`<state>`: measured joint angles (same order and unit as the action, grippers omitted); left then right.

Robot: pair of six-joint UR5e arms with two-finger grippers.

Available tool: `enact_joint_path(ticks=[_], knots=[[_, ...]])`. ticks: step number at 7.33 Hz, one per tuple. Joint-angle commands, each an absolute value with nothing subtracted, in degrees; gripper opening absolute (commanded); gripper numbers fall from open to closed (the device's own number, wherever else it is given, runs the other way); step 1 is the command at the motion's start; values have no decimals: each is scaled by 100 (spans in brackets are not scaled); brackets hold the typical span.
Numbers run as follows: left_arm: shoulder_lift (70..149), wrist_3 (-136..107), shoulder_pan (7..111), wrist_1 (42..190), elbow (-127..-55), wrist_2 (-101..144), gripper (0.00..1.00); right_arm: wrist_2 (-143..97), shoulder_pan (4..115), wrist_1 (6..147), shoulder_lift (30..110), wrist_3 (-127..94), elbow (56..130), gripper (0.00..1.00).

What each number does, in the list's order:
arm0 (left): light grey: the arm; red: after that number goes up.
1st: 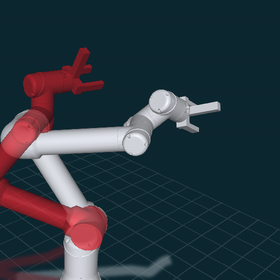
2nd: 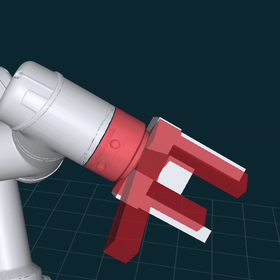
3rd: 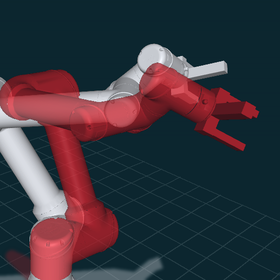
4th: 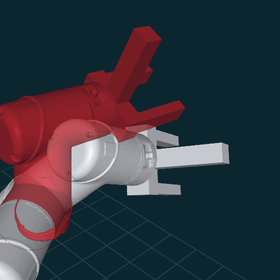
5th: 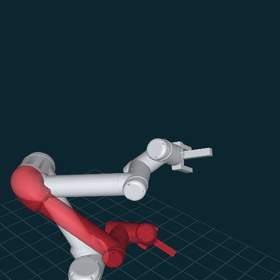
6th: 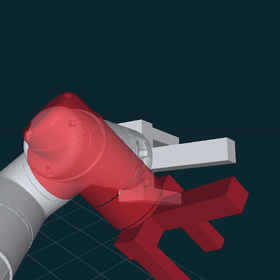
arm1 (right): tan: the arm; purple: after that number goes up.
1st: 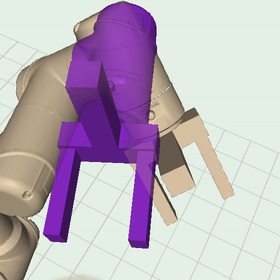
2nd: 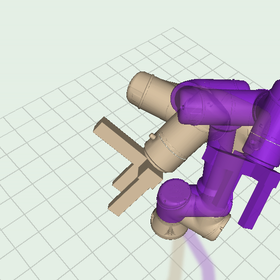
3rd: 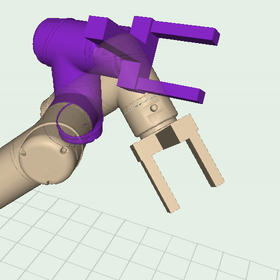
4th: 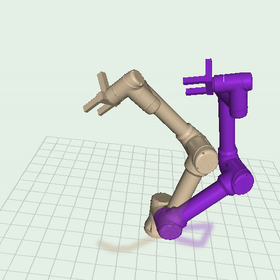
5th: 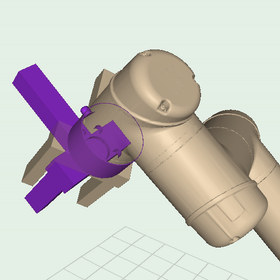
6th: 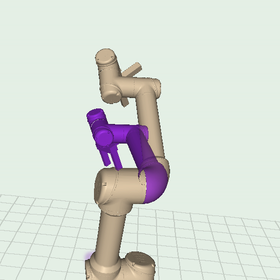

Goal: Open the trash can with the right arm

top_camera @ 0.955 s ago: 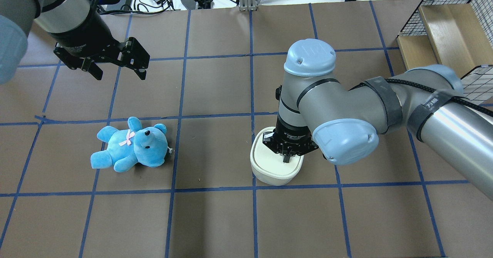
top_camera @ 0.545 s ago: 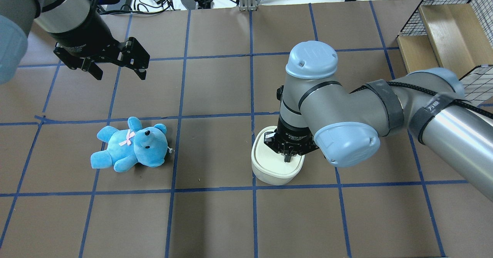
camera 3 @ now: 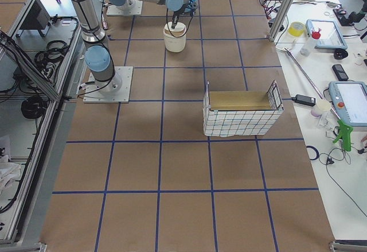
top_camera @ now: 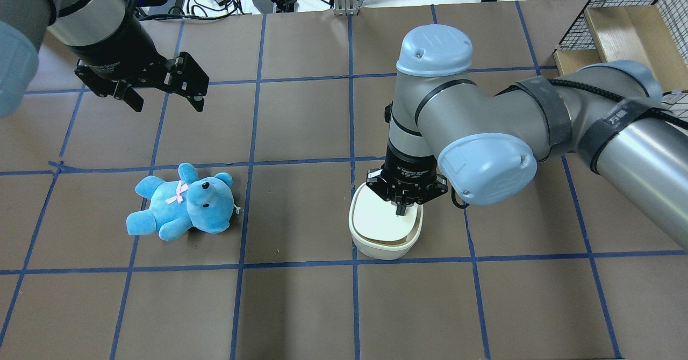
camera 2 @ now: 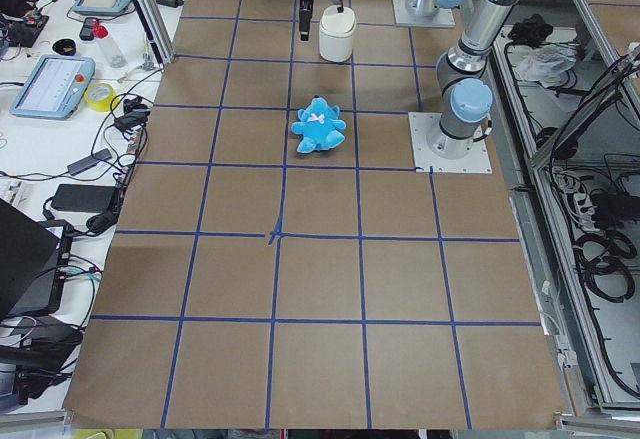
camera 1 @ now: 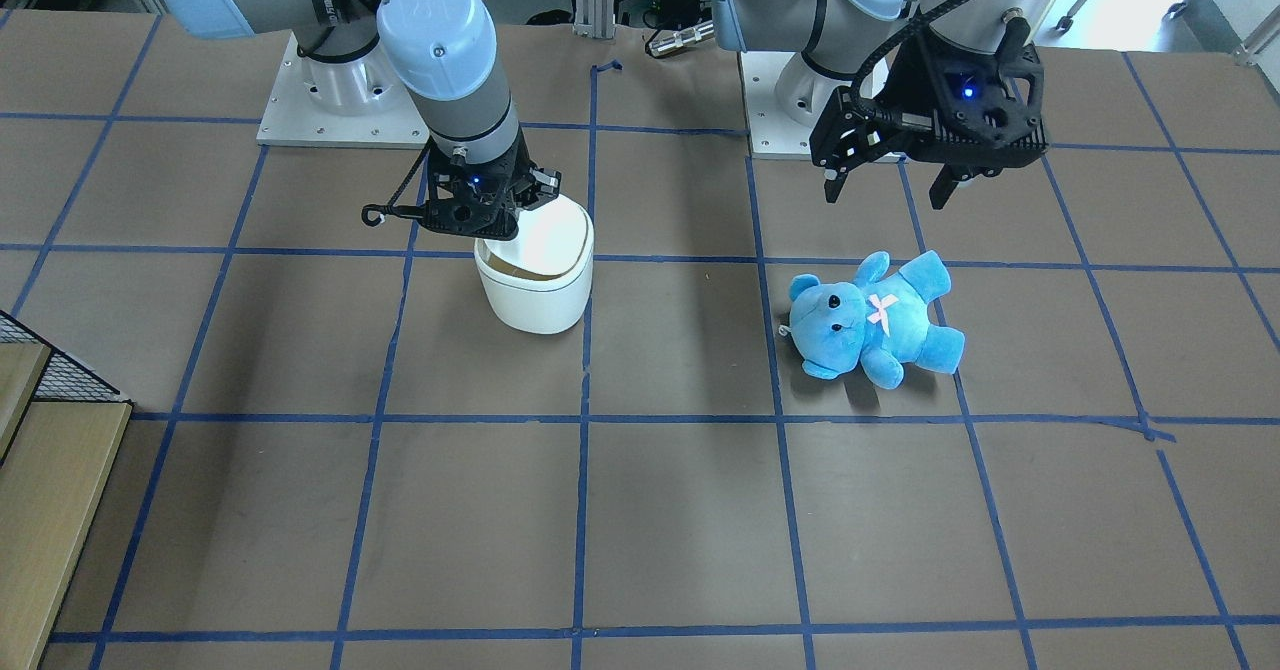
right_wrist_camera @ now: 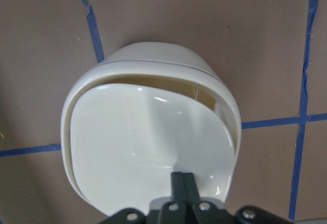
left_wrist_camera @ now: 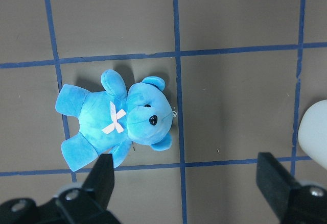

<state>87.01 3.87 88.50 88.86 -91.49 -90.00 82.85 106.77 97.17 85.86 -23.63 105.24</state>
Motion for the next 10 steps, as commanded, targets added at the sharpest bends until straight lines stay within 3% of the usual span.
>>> enact_joint_path(ticks=[1, 5, 10], knots=[[8701, 387, 8851, 8886, -9149, -9000, 100, 8340, 10635, 9319, 8587, -2347, 10171, 0], [8701, 387, 8851, 8886, -9149, -9000, 100, 8901, 9829, 8052, 8578, -1033, 8730, 0], [8701, 387, 8851, 8886, -9149, -9000, 100, 9396, 9203, 8068, 8578, 131, 8508, 0]])
